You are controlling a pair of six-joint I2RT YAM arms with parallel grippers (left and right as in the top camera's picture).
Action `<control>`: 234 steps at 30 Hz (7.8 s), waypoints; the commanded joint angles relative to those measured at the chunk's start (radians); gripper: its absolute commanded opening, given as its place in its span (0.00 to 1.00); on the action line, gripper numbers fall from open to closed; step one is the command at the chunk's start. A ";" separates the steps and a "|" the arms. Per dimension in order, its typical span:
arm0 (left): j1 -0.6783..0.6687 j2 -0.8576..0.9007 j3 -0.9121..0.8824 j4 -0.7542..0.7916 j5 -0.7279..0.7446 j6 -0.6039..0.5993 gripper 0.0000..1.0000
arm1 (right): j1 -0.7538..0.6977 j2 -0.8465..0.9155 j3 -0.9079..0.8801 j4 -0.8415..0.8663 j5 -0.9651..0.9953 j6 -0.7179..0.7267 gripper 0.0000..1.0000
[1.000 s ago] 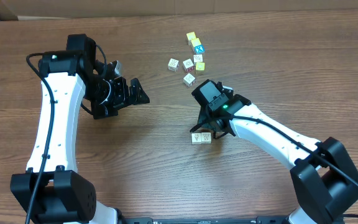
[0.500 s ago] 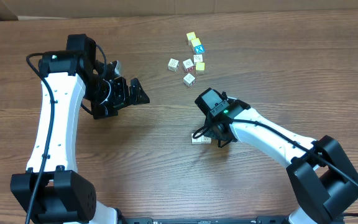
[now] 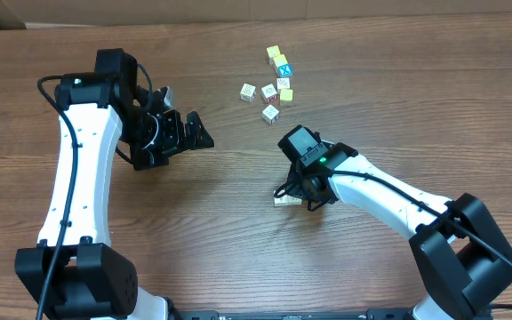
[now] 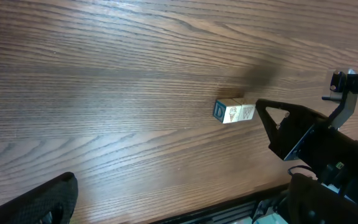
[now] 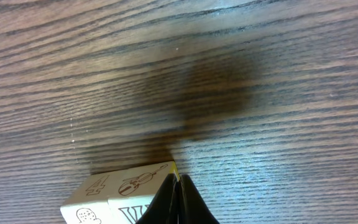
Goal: Flip 4 blocks
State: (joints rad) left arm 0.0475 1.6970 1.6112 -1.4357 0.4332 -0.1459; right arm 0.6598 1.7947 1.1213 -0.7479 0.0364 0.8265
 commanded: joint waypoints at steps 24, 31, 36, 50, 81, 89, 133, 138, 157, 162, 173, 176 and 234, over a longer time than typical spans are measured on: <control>-0.003 0.003 0.020 0.001 0.000 0.012 1.00 | -0.282 0.003 0.140 0.083 -0.009 -0.281 0.96; -0.003 0.003 0.020 0.002 0.000 0.011 1.00 | -0.394 0.003 0.140 0.092 0.120 -0.281 1.00; 0.002 0.005 0.021 0.082 -0.003 -0.031 0.99 | -0.453 0.003 0.140 0.085 0.120 -0.281 1.00; -0.064 0.005 0.021 0.201 0.053 -0.102 1.00 | -0.518 0.003 0.140 0.066 0.002 -0.282 1.00; -0.340 0.606 0.743 0.106 -0.151 -0.138 0.96 | -0.767 0.003 0.140 0.066 -0.203 -0.281 1.00; -0.383 0.638 0.742 0.185 -0.183 -0.138 0.57 | -0.767 0.003 0.140 0.066 -0.203 -0.281 1.00; -0.425 0.639 0.732 0.341 -0.364 -0.047 0.69 | -0.767 0.003 0.140 0.066 -0.203 -0.281 1.00; -0.429 0.639 0.703 0.335 -0.364 -0.049 0.51 | -0.767 0.003 0.140 0.066 -0.203 -0.281 1.00; -0.438 0.639 0.331 0.561 -0.303 0.058 0.59 | -0.767 0.003 0.140 0.066 -0.203 -0.281 1.00; -0.441 0.639 0.277 0.647 -0.303 0.099 0.59 | -0.767 0.003 0.140 0.066 -0.203 -0.281 1.00; -0.441 0.639 0.273 0.653 -0.310 0.098 0.41 | -0.767 0.003 0.140 0.066 -0.203 -0.281 1.00; -0.441 0.639 0.273 0.630 -0.309 0.098 0.38 | -0.767 0.003 0.140 0.066 -0.203 -0.281 1.00; -0.454 0.667 0.320 0.640 -0.385 0.098 0.43 | -0.767 0.003 0.140 0.066 -0.203 -0.281 1.00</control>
State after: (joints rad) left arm -0.4000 2.3623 1.9240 -0.8062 0.0647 -0.0513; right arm -0.1089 1.7954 1.2434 -0.6849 -0.1608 0.5491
